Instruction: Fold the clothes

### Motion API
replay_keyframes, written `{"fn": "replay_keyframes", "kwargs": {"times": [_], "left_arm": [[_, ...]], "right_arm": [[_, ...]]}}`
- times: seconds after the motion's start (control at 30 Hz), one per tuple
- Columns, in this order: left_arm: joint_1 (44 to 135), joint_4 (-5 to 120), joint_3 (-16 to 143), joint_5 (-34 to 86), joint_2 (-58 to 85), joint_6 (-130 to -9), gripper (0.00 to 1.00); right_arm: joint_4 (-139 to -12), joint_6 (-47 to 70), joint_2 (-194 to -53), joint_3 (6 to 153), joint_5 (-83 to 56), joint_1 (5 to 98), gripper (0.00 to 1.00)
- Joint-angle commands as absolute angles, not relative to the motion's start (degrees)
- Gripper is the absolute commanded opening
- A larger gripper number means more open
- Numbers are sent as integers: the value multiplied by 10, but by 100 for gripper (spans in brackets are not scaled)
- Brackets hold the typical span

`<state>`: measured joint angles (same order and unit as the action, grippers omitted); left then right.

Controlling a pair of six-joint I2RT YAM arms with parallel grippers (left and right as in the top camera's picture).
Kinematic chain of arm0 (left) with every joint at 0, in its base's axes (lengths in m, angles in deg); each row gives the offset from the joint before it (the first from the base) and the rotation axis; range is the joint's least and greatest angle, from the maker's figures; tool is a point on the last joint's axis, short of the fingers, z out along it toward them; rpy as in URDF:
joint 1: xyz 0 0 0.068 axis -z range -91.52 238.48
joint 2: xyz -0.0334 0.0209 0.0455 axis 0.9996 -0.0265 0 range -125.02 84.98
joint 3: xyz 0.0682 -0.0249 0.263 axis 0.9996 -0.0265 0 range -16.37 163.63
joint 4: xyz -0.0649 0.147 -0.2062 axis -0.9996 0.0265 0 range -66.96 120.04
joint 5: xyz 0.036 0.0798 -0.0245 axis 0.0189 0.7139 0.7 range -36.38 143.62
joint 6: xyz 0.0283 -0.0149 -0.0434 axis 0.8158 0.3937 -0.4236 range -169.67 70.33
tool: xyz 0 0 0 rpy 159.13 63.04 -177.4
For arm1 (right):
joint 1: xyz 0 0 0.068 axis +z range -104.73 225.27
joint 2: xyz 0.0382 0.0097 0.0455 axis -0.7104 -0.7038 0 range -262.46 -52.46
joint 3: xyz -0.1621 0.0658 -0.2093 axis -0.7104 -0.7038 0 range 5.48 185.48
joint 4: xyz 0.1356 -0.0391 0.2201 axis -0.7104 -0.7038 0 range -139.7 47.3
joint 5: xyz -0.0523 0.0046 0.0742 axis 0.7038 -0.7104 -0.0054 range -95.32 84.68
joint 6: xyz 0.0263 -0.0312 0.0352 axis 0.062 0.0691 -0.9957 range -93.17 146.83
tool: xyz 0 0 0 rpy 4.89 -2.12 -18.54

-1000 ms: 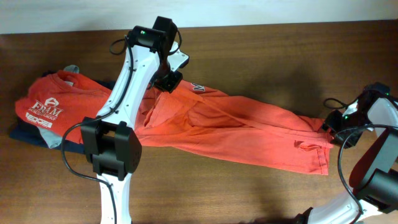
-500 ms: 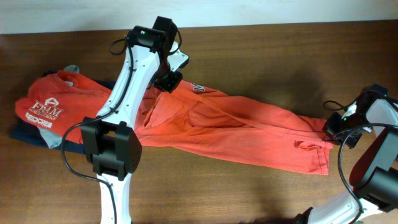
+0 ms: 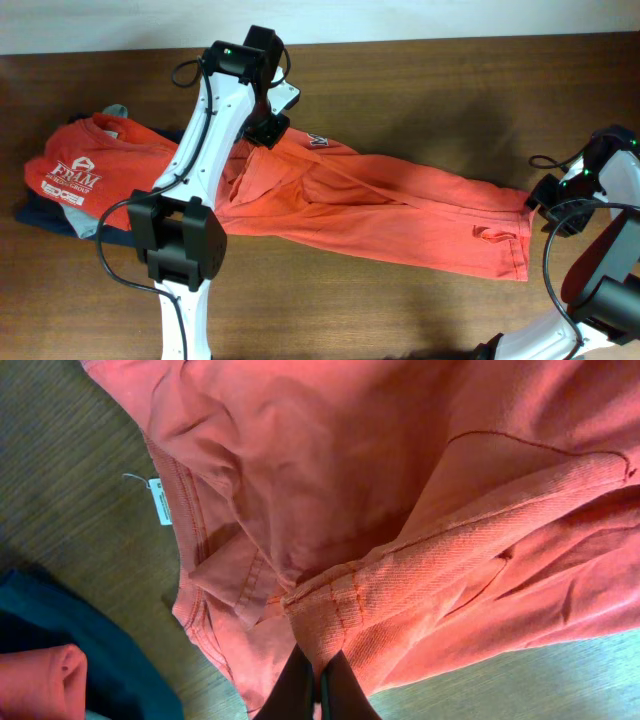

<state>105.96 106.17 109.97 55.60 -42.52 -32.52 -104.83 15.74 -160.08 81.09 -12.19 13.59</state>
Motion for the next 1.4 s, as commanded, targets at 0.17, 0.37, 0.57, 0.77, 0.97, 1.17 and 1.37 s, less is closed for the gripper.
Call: {"fn": "replay_keyframes", "kwargs": {"times": [0.17, 0.37, 0.57, 0.77, 0.97, 1.17, 1.37], "left_arm": [[1055, 1058, 1106, 564, -397, -320, 1], [1055, 1058, 1106, 564, -397, -320, 1], [1056, 1058, 1106, 564, -397, -320, 1], [1056, 1058, 1106, 564, -397, -320, 1], [1056, 1058, 1106, 564, -397, -320, 1], [1056, 1058, 1106, 564, -397, -320, 1], [1056, 1058, 1106, 564, -397, -320, 1]], "right_arm": [[-1023, 156, -1618, 795, -143, 137, 55], [-992, 153, -1620, 762, -172, 137, 49], [-992, 153, -1620, 761, -171, 137, 24], [-990, 154, -1619, 762, -165, 137, 13], [-995, 153, -1619, 761, -161, 137, 58], [-962, 125, -1619, 746, -161, 137, 56], [-936, 113, -1619, 719, -160, 137, 44]]}}
